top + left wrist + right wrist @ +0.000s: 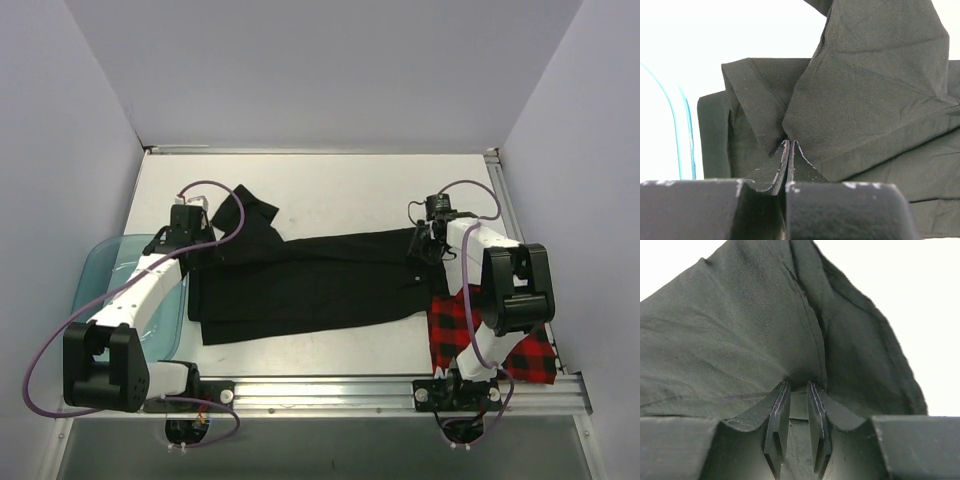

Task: Fold and stack the long sleeve shirts
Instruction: Fold the shirt

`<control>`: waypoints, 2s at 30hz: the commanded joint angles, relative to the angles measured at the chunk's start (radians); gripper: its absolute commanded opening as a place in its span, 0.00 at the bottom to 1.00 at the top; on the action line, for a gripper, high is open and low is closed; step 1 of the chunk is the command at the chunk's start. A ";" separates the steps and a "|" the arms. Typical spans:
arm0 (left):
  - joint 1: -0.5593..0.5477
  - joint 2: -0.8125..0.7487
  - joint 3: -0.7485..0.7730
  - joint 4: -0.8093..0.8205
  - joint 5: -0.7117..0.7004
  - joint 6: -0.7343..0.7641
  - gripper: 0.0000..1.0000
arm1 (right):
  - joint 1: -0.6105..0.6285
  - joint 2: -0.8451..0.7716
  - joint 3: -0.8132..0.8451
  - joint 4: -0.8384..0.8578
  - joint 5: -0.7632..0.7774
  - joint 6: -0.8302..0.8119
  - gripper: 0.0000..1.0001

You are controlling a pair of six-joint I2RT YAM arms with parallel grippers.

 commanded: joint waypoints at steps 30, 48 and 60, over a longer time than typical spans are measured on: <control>0.008 -0.106 0.122 -0.166 0.063 -0.084 0.97 | 0.182 -0.137 0.119 -0.062 -0.061 -0.026 0.41; -0.012 0.628 0.723 -0.045 0.035 0.003 0.90 | 0.449 -0.281 -0.008 -0.068 -0.018 0.018 0.73; -0.072 0.740 0.786 -0.020 -0.045 0.124 0.18 | 0.478 -0.361 -0.083 -0.071 -0.011 0.038 0.73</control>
